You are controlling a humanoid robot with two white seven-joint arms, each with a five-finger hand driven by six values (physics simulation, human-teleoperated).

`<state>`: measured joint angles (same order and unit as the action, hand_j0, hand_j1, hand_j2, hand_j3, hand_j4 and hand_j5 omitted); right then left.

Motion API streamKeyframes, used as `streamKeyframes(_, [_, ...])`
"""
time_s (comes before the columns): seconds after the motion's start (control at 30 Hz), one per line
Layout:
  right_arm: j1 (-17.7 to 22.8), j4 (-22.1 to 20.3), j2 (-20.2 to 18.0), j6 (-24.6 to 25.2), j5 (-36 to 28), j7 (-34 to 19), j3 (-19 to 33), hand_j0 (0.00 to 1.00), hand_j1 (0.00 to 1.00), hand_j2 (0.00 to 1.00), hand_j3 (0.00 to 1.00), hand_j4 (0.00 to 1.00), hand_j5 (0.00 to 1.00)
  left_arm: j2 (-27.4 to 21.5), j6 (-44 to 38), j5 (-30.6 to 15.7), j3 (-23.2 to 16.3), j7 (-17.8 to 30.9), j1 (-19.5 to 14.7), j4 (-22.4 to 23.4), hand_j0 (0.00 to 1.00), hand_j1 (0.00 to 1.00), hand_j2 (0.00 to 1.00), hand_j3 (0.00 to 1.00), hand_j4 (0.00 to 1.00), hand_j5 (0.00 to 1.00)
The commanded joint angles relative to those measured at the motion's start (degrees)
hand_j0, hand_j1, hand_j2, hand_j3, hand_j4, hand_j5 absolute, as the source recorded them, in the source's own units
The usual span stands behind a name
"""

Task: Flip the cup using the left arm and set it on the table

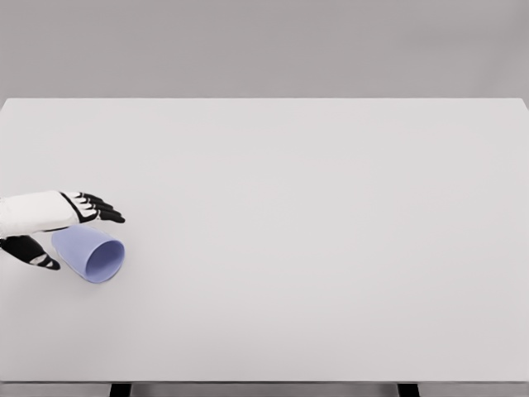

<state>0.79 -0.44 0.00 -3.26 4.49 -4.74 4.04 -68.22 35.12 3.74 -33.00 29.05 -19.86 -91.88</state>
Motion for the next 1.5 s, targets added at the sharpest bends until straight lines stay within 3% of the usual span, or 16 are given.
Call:
streamKeyframes(0.0, [0.0, 0.0, 0.0, 0.0, 0.0, 0.0, 0.0, 1.00, 1.00, 1.00, 1.00, 1.00, 1.00, 1.8, -0.1, -0.2, -0.7, 0.0, 0.0, 2.8, 1.00, 1.00, 1.00, 1.00, 1.00, 1.00])
streamKeyframes(0.23, [0.0, 0.0, 0.0, 0.0, 0.0, 0.0, 0.0, 1.00, 1.00, 1.00, 1.00, 1.00, 1.00, 3.9, -0.1, 0.0, -1.6, 0.0, 0.4, 5.9, 1.00, 1.00, 1.00, 1.00, 1.00, 1.00])
streamKeyframes(1.0, [0.0, 0.0, 0.0, 0.0, 0.0, 0.0, 0.0, 1.00, 1.00, 1.00, 1.00, 1.00, 1.00, 6.1, -0.1, 1.8, -2.7, 0.0, 0.4, 5.8, 1.00, 1.00, 1.00, 1.00, 1.00, 1.00])
streamKeyframes(1.3, [0.0, 0.0, 0.0, 0.0, 0.0, 0.0, 0.0, 1.00, 1.00, 1.00, 1.00, 1.00, 1.00, 6.2, -0.1, 1.9, -3.6, 0.0, 0.4, 5.8, 0.85, 0.85, 0.85, 0.85, 0.85, 0.85])
streamKeyframes(1.47, [0.0, 0.0, 0.0, 0.0, 0.0, 0.0, 0.0, 1.00, 1.00, 1.00, 1.00, 1.00, 1.00, 6.2, -0.1, 1.9, -3.8, 0.0, 0.4, 5.8, 0.66, 0.66, 0.66, 0.66, 0.66, 0.66])
